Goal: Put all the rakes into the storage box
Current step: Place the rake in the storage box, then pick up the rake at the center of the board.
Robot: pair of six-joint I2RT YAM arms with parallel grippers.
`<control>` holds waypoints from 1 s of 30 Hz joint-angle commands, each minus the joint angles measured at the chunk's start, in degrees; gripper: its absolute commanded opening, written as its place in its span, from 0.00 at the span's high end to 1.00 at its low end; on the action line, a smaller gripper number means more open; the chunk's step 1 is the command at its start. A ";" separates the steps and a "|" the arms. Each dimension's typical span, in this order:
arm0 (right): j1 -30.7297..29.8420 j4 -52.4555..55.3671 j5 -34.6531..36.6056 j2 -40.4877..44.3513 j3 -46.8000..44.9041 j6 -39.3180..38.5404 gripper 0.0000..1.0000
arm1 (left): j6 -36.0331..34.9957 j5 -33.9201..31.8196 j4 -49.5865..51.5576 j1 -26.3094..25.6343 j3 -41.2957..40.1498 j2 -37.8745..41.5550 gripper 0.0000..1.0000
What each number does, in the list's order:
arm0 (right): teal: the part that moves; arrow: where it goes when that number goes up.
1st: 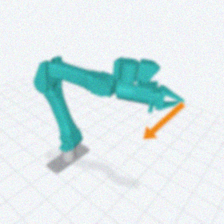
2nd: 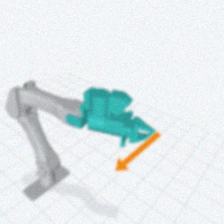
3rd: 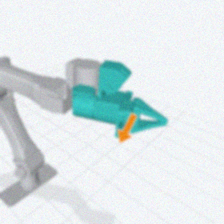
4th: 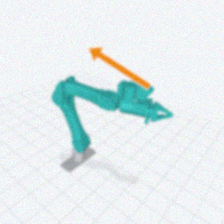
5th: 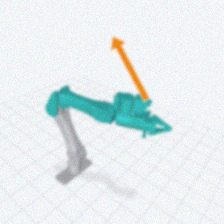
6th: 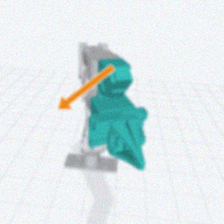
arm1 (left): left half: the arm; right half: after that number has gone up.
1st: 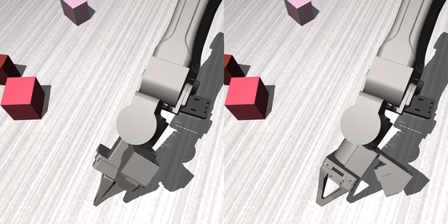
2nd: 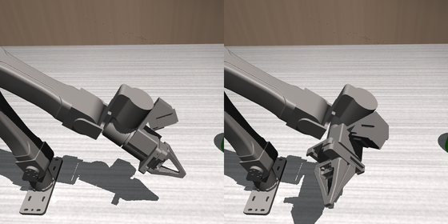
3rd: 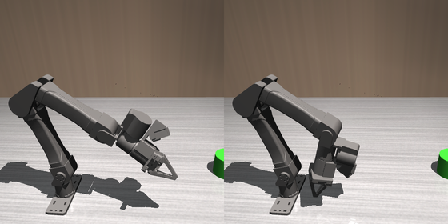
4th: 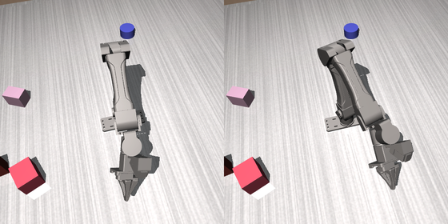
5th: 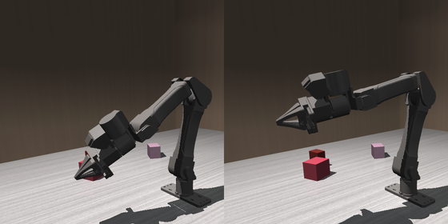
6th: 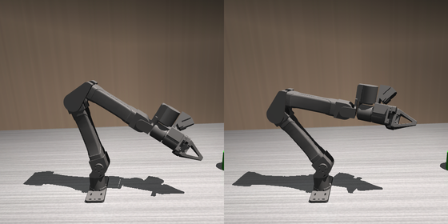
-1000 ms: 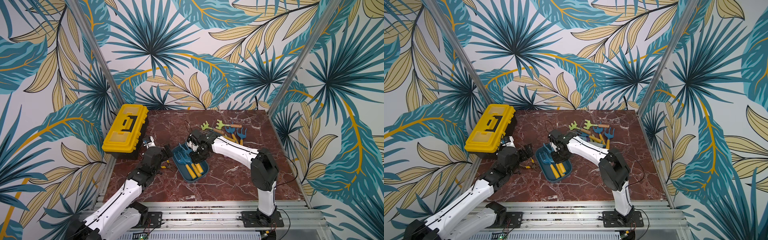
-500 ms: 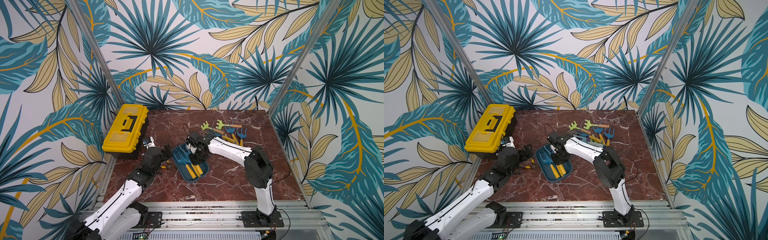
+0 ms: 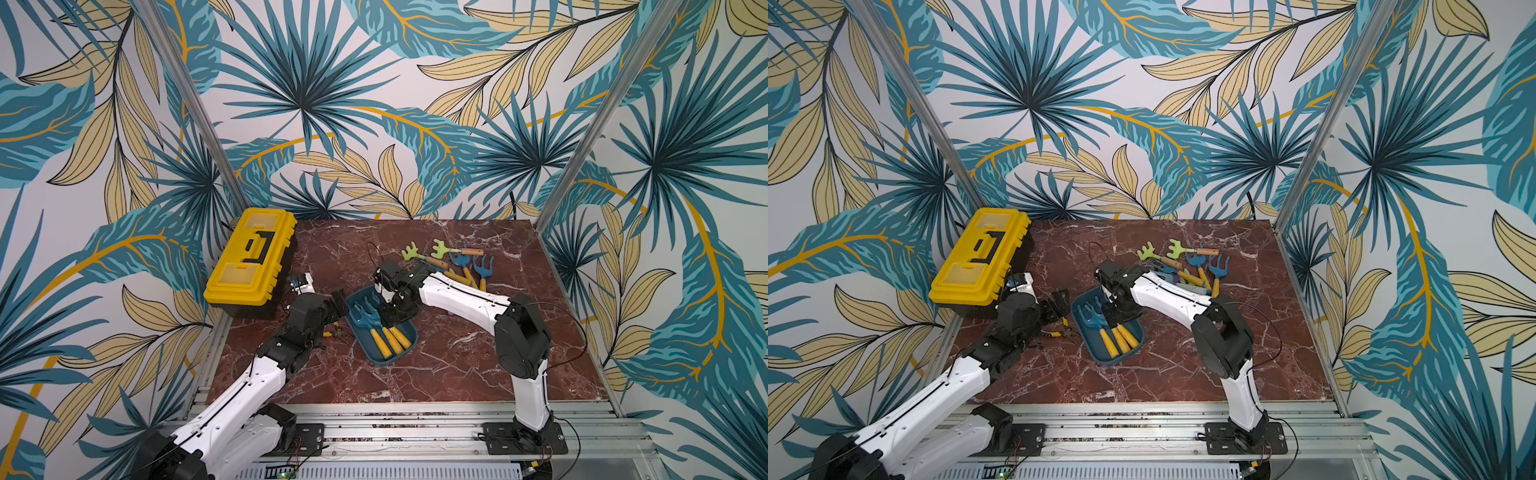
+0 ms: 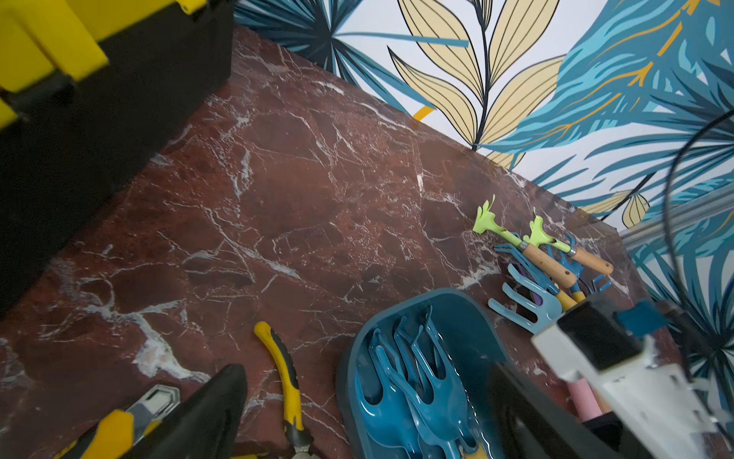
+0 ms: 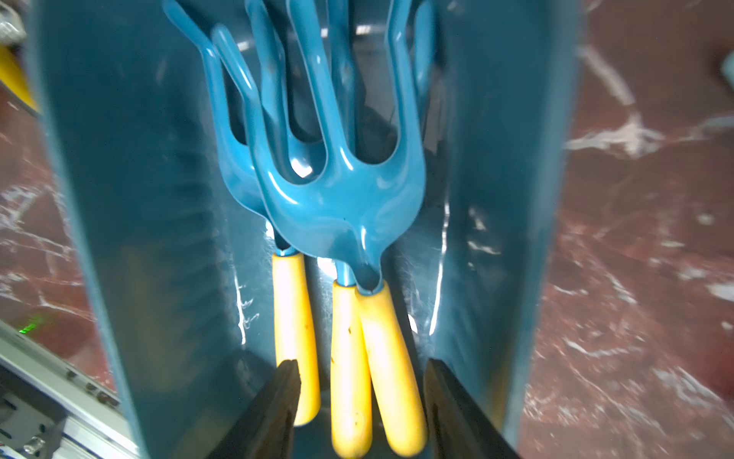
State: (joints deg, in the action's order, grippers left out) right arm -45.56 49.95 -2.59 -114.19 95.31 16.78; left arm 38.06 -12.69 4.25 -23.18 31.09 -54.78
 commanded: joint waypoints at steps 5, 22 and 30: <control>2.23 1.20 5.40 9.35 -3.25 0.40 0.37 | 0.04 8.99 -5.42 0.21 0.00 -4.98 0.00; 19.48 1.05 6.92 10.49 -5.48 -3.43 0.29 | -4.18 12.26 -5.21 -5.03 6.09 -11.16 0.00; 24.48 2.76 6.94 0.58 1.71 -5.45 0.29 | -5.89 6.87 -6.90 -4.97 2.16 -6.40 0.00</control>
State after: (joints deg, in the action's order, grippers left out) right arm -21.78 50.43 4.08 -110.89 94.65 13.13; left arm 33.82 -2.72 -1.30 -28.18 35.07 -62.81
